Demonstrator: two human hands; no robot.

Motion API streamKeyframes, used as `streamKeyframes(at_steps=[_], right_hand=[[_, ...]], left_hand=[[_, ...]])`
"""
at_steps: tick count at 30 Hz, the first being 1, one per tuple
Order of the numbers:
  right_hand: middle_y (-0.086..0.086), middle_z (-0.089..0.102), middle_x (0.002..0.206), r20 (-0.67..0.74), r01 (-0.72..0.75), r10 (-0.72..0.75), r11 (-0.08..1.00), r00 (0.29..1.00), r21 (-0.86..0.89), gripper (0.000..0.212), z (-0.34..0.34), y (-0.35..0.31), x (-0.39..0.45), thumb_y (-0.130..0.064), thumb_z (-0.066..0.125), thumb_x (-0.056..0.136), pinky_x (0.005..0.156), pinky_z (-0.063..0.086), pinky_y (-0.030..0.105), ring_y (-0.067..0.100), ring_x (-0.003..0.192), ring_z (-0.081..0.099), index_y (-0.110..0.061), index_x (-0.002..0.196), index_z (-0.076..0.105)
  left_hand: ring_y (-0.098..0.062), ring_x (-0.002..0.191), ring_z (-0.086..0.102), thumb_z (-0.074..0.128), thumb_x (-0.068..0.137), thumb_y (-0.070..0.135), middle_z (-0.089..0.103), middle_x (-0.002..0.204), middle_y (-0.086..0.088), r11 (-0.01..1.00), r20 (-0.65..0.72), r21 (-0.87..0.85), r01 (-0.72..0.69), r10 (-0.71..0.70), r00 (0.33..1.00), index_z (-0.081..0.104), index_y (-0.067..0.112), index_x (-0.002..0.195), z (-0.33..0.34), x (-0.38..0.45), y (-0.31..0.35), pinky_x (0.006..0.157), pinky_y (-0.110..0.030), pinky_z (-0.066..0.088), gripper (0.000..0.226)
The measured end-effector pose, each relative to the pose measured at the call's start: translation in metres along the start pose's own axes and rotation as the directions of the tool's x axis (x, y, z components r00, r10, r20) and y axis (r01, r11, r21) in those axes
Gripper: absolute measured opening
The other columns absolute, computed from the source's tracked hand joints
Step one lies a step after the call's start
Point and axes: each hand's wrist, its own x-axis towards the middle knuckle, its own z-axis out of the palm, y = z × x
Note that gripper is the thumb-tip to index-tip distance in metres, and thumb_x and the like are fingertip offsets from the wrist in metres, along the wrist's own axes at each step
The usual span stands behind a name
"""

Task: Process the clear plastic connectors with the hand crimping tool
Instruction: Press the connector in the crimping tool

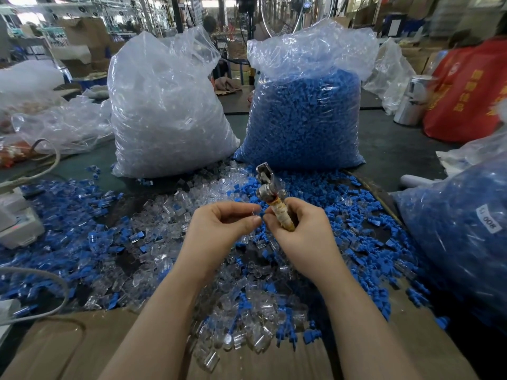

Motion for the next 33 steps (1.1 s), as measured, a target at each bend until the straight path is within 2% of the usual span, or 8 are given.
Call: streamKeyframes(at_steps=[3,6,14,17,20,23,29,33], right_hand=[[-0.014,0.059,0.064,0.003,0.024,-0.024,0.999,1.000,-0.034,0.013,-0.0008,0.0020,0.0000,-0.024,0.068,0.091,0.051,0.040,0.025,0.007,0.055,0.049,-0.023,0.078,0.063],[-0.019,0.060,0.066,0.006,0.033,-0.033,0.999,0.999,-0.043,0.019,-0.0004,0.0026,-0.0002,-0.023,0.068,0.091,0.051,0.038,0.020,0.004,0.057,0.050,-0.030,0.075,0.060],[-0.014,0.059,0.063,0.011,0.043,-0.042,0.992,0.999,-0.120,0.015,0.0001,0.0028,0.0008,-0.022,0.070,0.088,0.057,0.049,0.043,0.010,0.058,0.052,-0.027,0.077,0.061],[-0.008,0.061,0.065,0.027,0.044,-0.042,0.993,0.999,-0.106,0.010,0.0007,0.0003,-0.0001,-0.022,0.070,0.088,0.058,0.050,0.044,0.015,0.060,0.055,-0.024,0.081,0.064],[0.002,0.064,0.071,0.009,0.010,-0.010,1.000,1.000,0.008,0.008,-0.0008,-0.0011,-0.0010,-0.025,0.068,0.091,0.062,0.050,0.047,0.024,0.066,0.057,-0.019,0.085,0.066],[0.009,0.065,0.075,-0.028,-0.031,0.032,0.999,0.999,0.021,0.010,-0.0044,0.0003,0.0006,-0.024,0.067,0.091,0.066,0.051,0.049,0.030,0.072,0.059,-0.017,0.085,0.065],[-0.001,0.068,0.077,0.029,-0.102,0.104,0.992,0.994,-0.073,0.007,-0.0082,0.0051,0.0027,-0.024,0.070,0.088,0.073,0.055,0.050,0.026,0.077,0.064,-0.021,0.085,0.065],[-0.014,0.062,0.067,0.059,-0.074,0.081,0.991,0.995,-0.110,0.012,-0.0045,0.0052,0.0019,-0.032,0.069,0.089,0.060,0.047,0.042,0.015,0.061,0.054,-0.027,0.080,0.062]], left_hand=[[-0.010,0.079,0.072,0.079,0.077,0.004,0.077,0.083,-0.001,1.000,-0.001,-0.003,-0.005,0.005,1.000,0.077,0.022,0.085,0.0010,0.0000,-0.0008,0.071,-0.018,0.057,0.020],[-0.009,0.077,0.072,0.078,0.077,0.002,0.077,0.081,0.000,1.000,0.003,-0.012,-0.005,0.005,1.000,0.077,0.021,0.085,0.0004,0.0000,-0.0013,0.069,-0.016,0.055,0.021],[-0.006,0.073,0.071,0.076,0.079,-0.002,0.076,0.077,0.000,1.000,0.015,0.006,0.008,-0.008,1.000,0.077,0.018,0.081,-0.0011,0.0023,-0.0034,0.065,-0.013,0.052,0.021],[-0.008,0.076,0.071,0.075,0.079,-0.001,0.077,0.080,-0.001,1.000,0.010,-0.004,0.021,-0.021,1.000,0.078,0.017,0.082,-0.0025,0.0027,-0.0045,0.067,-0.015,0.053,0.018],[-0.013,0.083,0.071,0.076,0.079,0.001,0.077,0.087,-0.002,0.995,-0.008,-0.092,0.033,-0.034,0.999,0.077,0.017,0.091,-0.0029,0.0037,-0.0042,0.075,-0.021,0.056,0.019],[-0.019,0.086,0.072,0.074,0.078,-0.001,0.076,0.089,-0.003,0.974,-0.045,-0.219,0.052,-0.063,0.997,0.073,0.013,0.098,-0.0026,0.0052,-0.0039,0.076,-0.023,0.058,0.024],[-0.021,0.087,0.073,0.072,0.078,-0.003,0.076,0.089,-0.006,0.953,-0.072,-0.301,0.037,-0.062,0.995,0.070,0.008,0.102,-0.0053,0.0058,-0.0028,0.078,-0.025,0.059,0.027],[-0.014,0.081,0.072,0.075,0.078,-0.002,0.076,0.087,-0.003,0.982,-0.098,-0.190,-0.002,-0.017,0.995,0.073,0.011,0.098,-0.0072,0.0057,-0.0018,0.073,-0.020,0.057,0.023]])
